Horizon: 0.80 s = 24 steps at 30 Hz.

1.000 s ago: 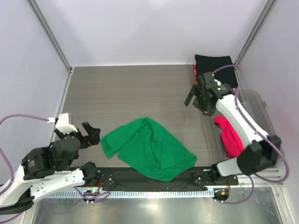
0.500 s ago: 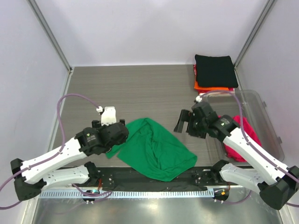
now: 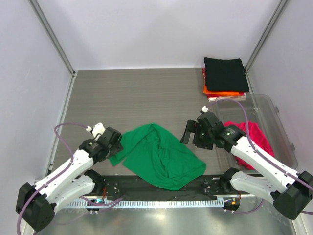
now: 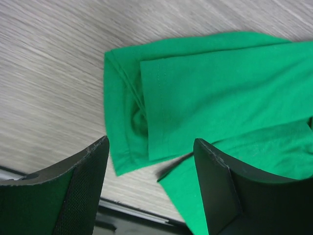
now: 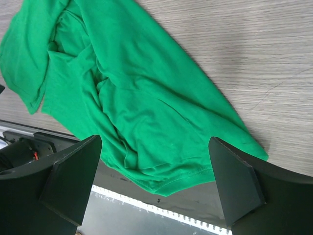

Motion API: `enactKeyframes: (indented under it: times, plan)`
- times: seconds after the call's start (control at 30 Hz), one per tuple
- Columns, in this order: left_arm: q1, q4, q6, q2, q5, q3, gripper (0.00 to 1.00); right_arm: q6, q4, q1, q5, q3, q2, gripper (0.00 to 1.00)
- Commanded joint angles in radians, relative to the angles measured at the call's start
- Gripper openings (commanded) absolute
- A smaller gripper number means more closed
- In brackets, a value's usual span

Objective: Fold and stack the t-shirts
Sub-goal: Move the tshirt to the center of the board

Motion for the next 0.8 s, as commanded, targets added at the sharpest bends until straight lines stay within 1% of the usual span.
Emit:
enactKeyframes:
  times: [0.0,0.13,0.23,0.33,0.4,0.43,0.47,0.5,0.53,0.57,0.6,0.63,0.67,0.7,0.73,0.77]
  plan:
    - [0.056,0.161,-0.012,0.004,0.107,-0.044,0.70,-0.002,0.056,0.009,-0.004,-0.028,0.015,0.97]
    - [0.062,0.213,-0.009,0.084,0.134,-0.055,0.69,-0.001,0.085,0.011,-0.010,-0.078,0.027,0.97]
    - [0.064,0.249,-0.011,0.133,0.150,-0.059,0.67,-0.005,0.098,0.009,-0.010,-0.086,0.045,0.97]
    - [0.064,0.281,-0.018,0.152,0.172,-0.073,0.61,-0.010,0.104,0.009,-0.004,-0.088,0.064,0.97]
    - [0.064,0.293,-0.020,0.153,0.175,-0.084,0.52,-0.013,0.110,0.007,0.001,-0.089,0.077,0.97]
    - [0.064,0.296,-0.018,0.153,0.173,-0.085,0.45,-0.015,0.110,0.009,0.001,-0.092,0.084,0.97]
    - [0.064,0.299,-0.018,0.155,0.170,-0.087,0.28,-0.015,0.117,0.009,0.002,-0.094,0.090,0.97]
    - [0.064,0.296,-0.014,0.152,0.163,-0.078,0.16,-0.013,0.121,0.009,0.001,-0.099,0.100,0.97]
    - [0.064,0.289,-0.014,0.149,0.154,-0.067,0.06,-0.013,0.122,0.009,0.001,-0.105,0.104,0.97]
    - [0.062,0.234,-0.014,0.142,0.143,-0.044,0.00,-0.013,0.125,0.009,0.001,-0.108,0.107,0.97]
    - [0.062,0.197,-0.006,0.126,0.125,0.023,0.00,-0.013,0.125,0.009,0.002,-0.109,0.110,0.97]
    - [0.068,0.105,0.006,0.116,0.080,0.069,0.00,-0.013,0.125,0.009,0.002,-0.112,0.111,0.97]
    - [0.076,0.062,0.020,0.109,0.060,0.123,0.00,-0.013,0.125,0.009,0.002,-0.114,0.111,0.97]
    - [0.087,0.030,0.037,0.098,0.042,0.239,0.00,-0.013,0.125,0.009,0.002,-0.114,0.111,0.97]
    - [0.129,-0.022,0.083,0.099,0.028,0.299,0.00,-0.015,0.125,0.009,0.004,-0.111,0.113,0.97]
    - [0.160,-0.036,0.112,0.106,0.032,0.357,0.00,-0.015,0.125,0.007,0.002,-0.108,0.116,0.97]
